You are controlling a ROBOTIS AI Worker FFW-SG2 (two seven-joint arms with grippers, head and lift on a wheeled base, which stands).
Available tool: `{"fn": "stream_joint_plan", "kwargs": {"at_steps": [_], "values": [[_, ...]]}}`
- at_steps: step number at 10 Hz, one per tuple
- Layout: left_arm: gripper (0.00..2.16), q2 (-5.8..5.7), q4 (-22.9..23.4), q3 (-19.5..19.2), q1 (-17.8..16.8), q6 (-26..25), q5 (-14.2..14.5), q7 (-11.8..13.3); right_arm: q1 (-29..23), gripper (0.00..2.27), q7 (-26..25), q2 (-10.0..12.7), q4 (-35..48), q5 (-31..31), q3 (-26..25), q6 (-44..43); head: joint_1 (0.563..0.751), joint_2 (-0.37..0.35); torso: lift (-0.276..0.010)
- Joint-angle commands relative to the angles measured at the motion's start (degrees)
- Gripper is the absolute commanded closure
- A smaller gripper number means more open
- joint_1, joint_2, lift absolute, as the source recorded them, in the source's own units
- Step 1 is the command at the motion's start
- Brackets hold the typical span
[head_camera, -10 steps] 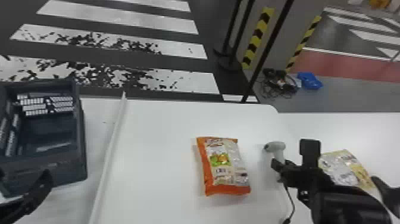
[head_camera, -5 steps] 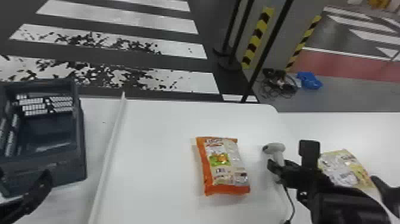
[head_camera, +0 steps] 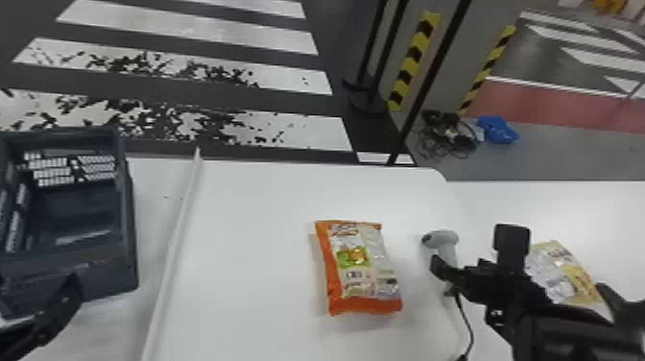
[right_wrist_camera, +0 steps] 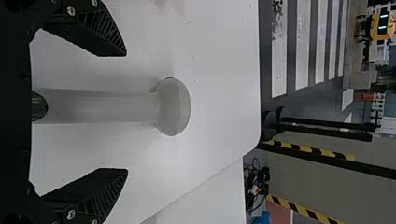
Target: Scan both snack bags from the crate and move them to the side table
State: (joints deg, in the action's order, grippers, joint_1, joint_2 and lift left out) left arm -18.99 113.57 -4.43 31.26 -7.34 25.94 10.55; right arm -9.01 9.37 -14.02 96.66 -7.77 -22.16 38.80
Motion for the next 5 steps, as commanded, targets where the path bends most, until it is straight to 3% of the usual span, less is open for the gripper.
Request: {"fn": "stream_joint_plan", "kwargs": {"at_steps": [1,5], "values": [[0.04,-0.09,0.07,0.03,-0.06,0.0,0.07,0.0,-2.59,0.11,1.18,0.22,5.38,-5.41,-2.36,3.35,0.695,-0.28,-0.099],[0.04,-0.26,0.07,0.21,-0.06,0.0,0.07,-0.09,-4.88,0.11,9.09,1.36,11.0,-15.26,-5.08,12.14,0.695,-0.235,-0.099]]}}
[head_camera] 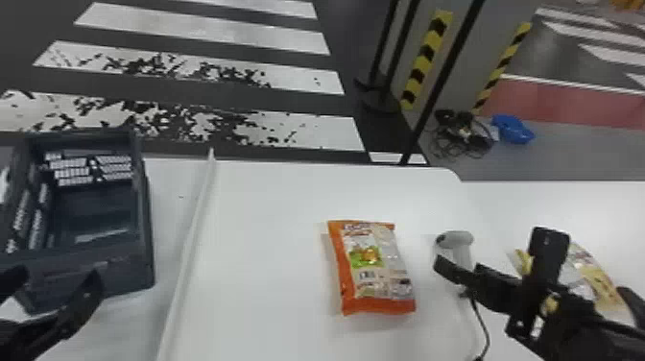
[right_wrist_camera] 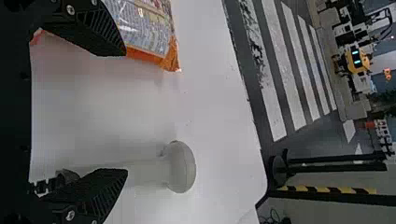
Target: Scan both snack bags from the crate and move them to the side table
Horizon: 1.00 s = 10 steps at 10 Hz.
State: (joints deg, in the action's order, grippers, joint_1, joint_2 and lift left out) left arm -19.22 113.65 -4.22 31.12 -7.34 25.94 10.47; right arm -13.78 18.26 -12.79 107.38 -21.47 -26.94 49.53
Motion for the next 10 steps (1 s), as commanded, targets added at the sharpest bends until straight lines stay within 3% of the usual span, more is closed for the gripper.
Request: {"fn": "stream_joint_plan", "kwargs": {"at_steps": [1,10], "values": [[0.04,-0.11,0.17,0.0,0.17,0.0,-0.01,-0.01,-0.02,0.11,2.04,0.13,0.19,-2.35,-0.39,4.57,0.695,-0.212,-0.099],[0.04,-0.29,-0.01,0.0,-0.01,0.0,-0.01,-0.01,3.76,0.16,6.96,-0.22,-5.17,-1.65,5.14,10.37,0.695,-0.11,-0.099]]}}
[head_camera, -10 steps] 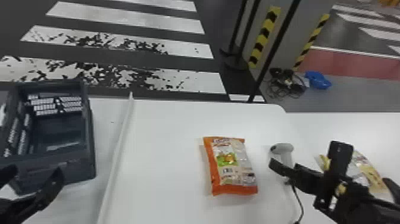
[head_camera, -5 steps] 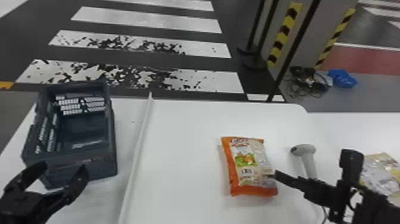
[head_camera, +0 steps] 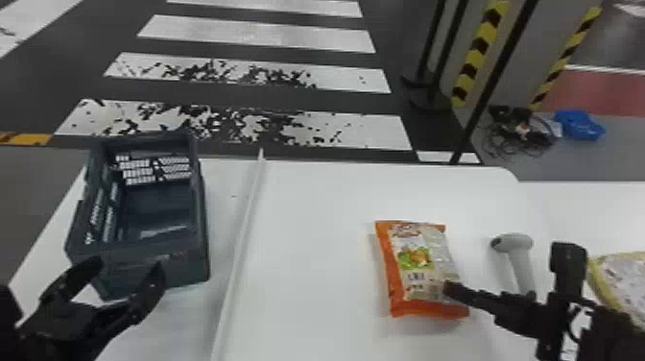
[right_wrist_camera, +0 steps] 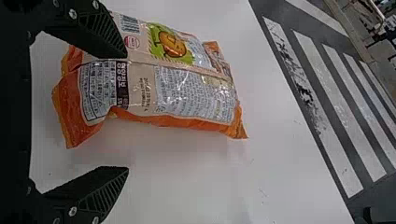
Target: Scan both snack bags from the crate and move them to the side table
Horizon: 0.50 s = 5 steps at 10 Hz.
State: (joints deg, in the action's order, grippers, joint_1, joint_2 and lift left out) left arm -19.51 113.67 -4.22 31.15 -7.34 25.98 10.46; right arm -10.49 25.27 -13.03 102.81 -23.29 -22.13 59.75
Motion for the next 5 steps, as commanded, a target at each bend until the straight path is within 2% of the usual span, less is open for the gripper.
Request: {"fn": "stream_joint_plan", "kwargs": {"at_steps": [1,2,3,5], "values": [[0.04,0.09,-0.12,0.0,-0.13,0.0,-0.05,0.0,1.61,0.38,1.53,-0.33,-2.7,0.7,0.59,0.16,0.695,-0.102,-0.099],[0.04,0.09,-0.2,0.0,-0.13,0.0,0.04,0.0,2.4,0.83,3.64,-0.77,-4.72,1.41,0.68,0.16,0.695,-0.096,-0.099],[0.04,0.09,-0.29,0.0,-0.13,0.0,-0.05,-0.09,2.66,1.85,4.0,-0.77,-5.52,1.58,0.77,-0.02,0.695,-0.093,-0.099],[0.04,0.09,-0.38,0.0,-0.21,0.0,-0.05,-0.09,2.93,2.24,5.14,-1.04,-6.22,1.32,-0.2,0.16,0.695,-0.094,-0.099]]}}
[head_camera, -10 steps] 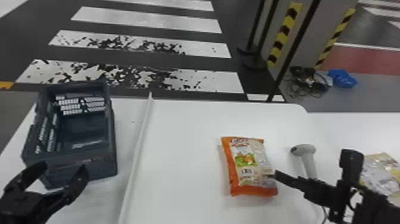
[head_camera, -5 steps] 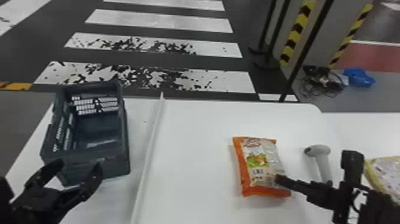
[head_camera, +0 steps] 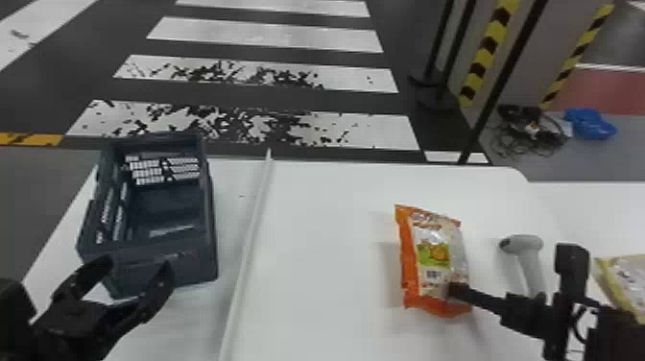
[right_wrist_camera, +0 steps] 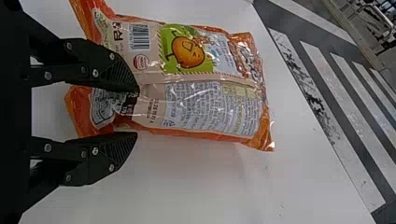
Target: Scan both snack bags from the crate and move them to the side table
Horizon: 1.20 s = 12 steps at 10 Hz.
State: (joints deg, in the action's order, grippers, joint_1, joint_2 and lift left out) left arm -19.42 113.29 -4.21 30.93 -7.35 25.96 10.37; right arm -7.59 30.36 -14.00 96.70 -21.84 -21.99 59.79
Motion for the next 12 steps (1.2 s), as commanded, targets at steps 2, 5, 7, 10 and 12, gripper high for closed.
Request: {"fn": "stream_joint_plan", "kwargs": {"at_steps": [2,5,7,10,12], "values": [[0.04,0.09,-0.17,0.08,-0.08,0.0,-0.03,0.0,-0.59,2.24,1.28,-0.06,0.77,-3.21,-3.24,1.0,0.695,-0.101,-0.099],[0.04,0.26,-0.26,0.08,-0.08,-0.17,-0.03,-0.09,-2.17,2.24,1.2,0.56,5.61,-9.54,-9.57,1.35,0.695,-0.12,-0.099],[0.04,0.35,-0.26,0.08,-0.08,-0.17,-0.03,-0.09,-2.17,2.24,0.93,0.56,6.66,-14.64,-14.93,1.7,0.695,-0.139,-0.099],[0.04,0.35,-0.26,0.08,-0.08,-0.17,-0.12,-0.09,-2.26,2.24,-5.04,0.64,6.05,-15.25,-19.67,-9.73,0.695,-0.218,-0.099],[0.04,0.35,-0.26,0.08,-0.08,-0.17,-0.12,-0.09,-1.9,2.24,-8.91,0.73,0.86,-16.04,-20.82,-22.21,0.695,-0.279,-0.099]]}}
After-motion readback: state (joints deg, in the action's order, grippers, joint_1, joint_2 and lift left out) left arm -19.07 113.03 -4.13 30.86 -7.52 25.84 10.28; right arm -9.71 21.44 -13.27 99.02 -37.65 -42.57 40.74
